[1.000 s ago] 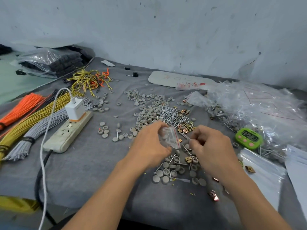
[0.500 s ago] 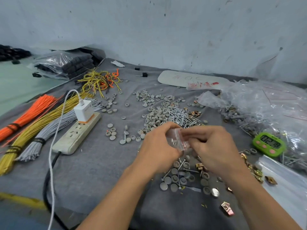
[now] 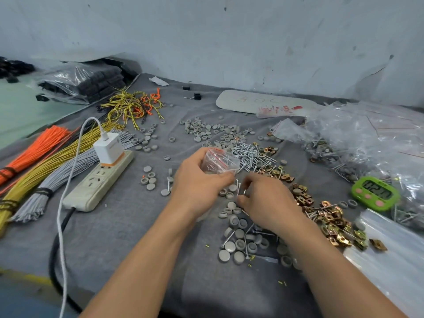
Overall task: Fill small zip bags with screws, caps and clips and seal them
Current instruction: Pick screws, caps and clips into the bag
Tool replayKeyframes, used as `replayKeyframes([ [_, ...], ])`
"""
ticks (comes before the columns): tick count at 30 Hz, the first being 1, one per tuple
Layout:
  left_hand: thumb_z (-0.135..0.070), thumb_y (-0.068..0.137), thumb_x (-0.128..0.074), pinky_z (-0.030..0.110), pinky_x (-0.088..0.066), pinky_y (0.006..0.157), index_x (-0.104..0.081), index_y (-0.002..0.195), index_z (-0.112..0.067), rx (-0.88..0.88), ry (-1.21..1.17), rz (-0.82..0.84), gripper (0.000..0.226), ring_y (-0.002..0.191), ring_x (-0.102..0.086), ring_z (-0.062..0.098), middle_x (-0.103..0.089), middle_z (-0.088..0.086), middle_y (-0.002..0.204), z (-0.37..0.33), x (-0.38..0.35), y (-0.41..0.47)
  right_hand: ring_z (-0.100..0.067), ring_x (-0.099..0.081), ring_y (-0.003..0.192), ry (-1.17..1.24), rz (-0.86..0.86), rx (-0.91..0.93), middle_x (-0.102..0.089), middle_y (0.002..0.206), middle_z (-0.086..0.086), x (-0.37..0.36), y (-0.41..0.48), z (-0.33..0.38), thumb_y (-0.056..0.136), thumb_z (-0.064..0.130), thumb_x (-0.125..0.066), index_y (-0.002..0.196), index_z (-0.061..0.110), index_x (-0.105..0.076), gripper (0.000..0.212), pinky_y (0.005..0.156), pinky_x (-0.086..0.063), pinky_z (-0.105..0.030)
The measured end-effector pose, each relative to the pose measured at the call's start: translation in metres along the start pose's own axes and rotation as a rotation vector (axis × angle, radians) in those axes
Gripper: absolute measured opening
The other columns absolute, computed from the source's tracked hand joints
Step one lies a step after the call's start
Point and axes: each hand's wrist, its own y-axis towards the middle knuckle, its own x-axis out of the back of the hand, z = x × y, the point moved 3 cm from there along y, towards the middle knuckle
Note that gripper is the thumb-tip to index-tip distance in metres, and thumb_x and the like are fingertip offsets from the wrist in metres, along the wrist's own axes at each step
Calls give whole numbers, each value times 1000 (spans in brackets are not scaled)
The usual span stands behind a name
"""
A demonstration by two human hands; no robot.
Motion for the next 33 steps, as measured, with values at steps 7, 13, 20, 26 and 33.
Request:
replayKeyframes([
  [7, -31, 62, -81, 33, -58, 86, -70, 107, -34, -37, 174, -18, 46, 86, -71, 2, -76, -20, 92, -2, -7, -2, -27, -66, 85, -59, -48, -59, -72, 95, -5, -2, 5, -2, 90, 9, -62, 97, 22, -72, 18, 69, -47, -30],
  [13, -23, 70, -84, 21, -52, 78, -68, 108, -40, -58, 266, -26, 45, 86, -67, -6, -73, -24, 93, 2, -11, -6, -24, -58, 81, -66, -24, 7, -67, 94, -1, -1, -5, -9, 89, 13, -63, 88, 28, -63, 15, 67, -43, -32],
  [20, -25, 68, -83, -1, -37, 64, -68, 100, -39, -111, 323, -28, 38, 79, -59, -19, -69, -28, 82, 6, -22, -16, -26, -59, 76, -16, -92, -47, -67, 86, -3, -2, -7, -10, 85, 6, -61, 85, 25, -65, 19, 65, -41, -31],
  [26, -31, 69, -81, -2, -36, 69, -66, 111, -41, -133, 420, 12, 46, 87, -59, -15, -69, -24, 91, 8, -26, -17, -17, -70, 79, 224, -248, -75, -71, 84, 8, 7, -13, -27, 85, 7, -67, 91, 31, -75, 25, 70, -55, -27],
  [33, -29, 73, -76, 7, -34, 72, -54, 126, -46, -117, 503, 29, 60, 91, -54, 1, -55, -24, 98, 5, -32, -21, -6, -71, 68, 830, -394, 15, -75, 73, 10, 44, -30, -47, 77, 1, -74, 78, 33, -78, 32, 60, -54, -18],
])
